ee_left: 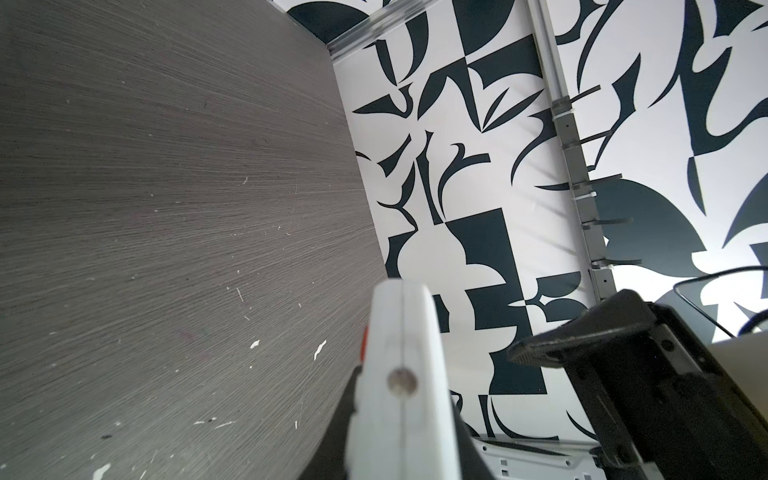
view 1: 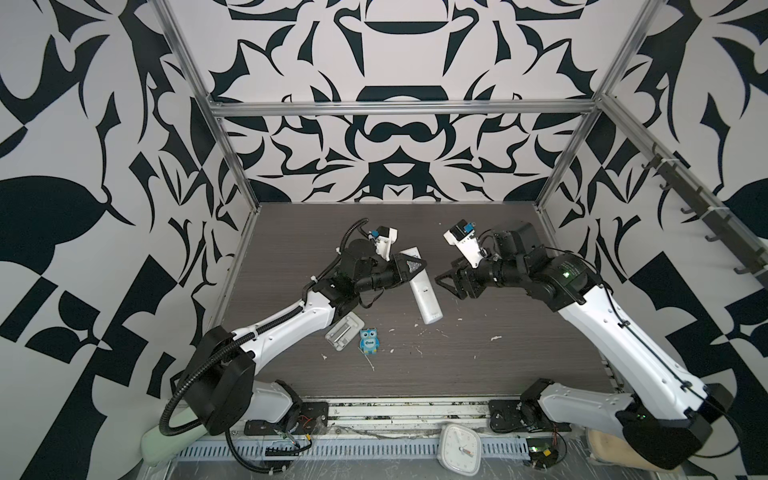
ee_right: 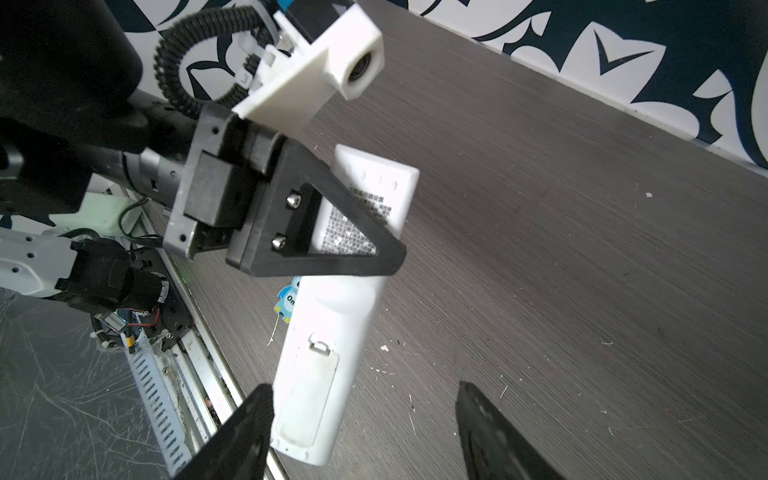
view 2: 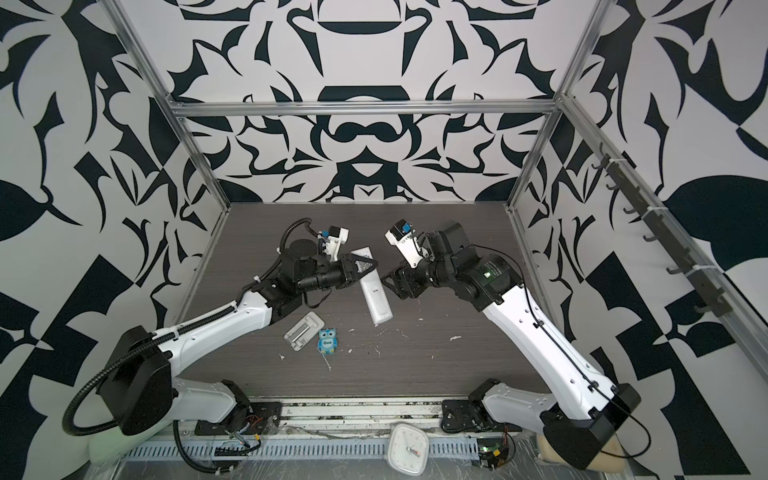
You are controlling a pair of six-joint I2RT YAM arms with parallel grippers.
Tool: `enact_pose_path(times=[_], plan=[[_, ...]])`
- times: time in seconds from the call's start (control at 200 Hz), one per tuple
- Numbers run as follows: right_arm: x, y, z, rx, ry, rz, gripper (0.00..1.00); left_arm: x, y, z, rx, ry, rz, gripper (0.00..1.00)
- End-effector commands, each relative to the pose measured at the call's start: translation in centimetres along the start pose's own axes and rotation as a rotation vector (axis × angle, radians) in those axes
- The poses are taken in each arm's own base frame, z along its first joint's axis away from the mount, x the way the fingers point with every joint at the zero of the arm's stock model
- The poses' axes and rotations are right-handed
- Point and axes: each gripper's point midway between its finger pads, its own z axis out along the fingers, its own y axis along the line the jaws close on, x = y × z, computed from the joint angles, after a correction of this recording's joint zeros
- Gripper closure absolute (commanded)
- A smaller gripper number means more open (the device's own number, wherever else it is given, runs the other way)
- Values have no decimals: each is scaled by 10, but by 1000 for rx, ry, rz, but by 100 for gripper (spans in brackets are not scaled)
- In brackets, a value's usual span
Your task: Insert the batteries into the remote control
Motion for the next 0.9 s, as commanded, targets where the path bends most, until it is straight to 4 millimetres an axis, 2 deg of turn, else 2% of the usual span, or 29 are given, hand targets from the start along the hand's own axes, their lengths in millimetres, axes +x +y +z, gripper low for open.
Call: enact_pose_path(times=[0.0, 0.11, 0.27, 0.355, 0.445, 0.48, 0.555, 0.635, 0.895], plan=[[-6, -10, 0, 52, -28, 3, 27, -15, 1, -13, -109, -52, 18, 94], [-3, -12, 6, 40, -21, 22, 26, -21, 33, -21, -324, -70, -28, 94], [0, -2, 17, -37, -13, 24, 12, -35, 46, -31, -452, -148, -108, 94], [1, 3, 25, -83, -1, 33, 8, -42, 52, -37, -545, -173, -149, 93], [0, 15, 31, -170, -1, 41, 5, -50, 49, -36, -578, -188, -178, 93], [0, 20, 35, -211, -1, 43, 1, -55, 45, -35, -580, -199, -181, 93], [2, 26, 44, -273, 6, 45, 0, -63, 37, -29, -574, -202, -177, 92], [3, 23, 52, -270, 9, 53, 0, -68, 32, -29, -593, -200, -175, 92], [3, 3, 77, -194, 28, 70, 1, -65, 45, -32, -640, -231, -259, 91]])
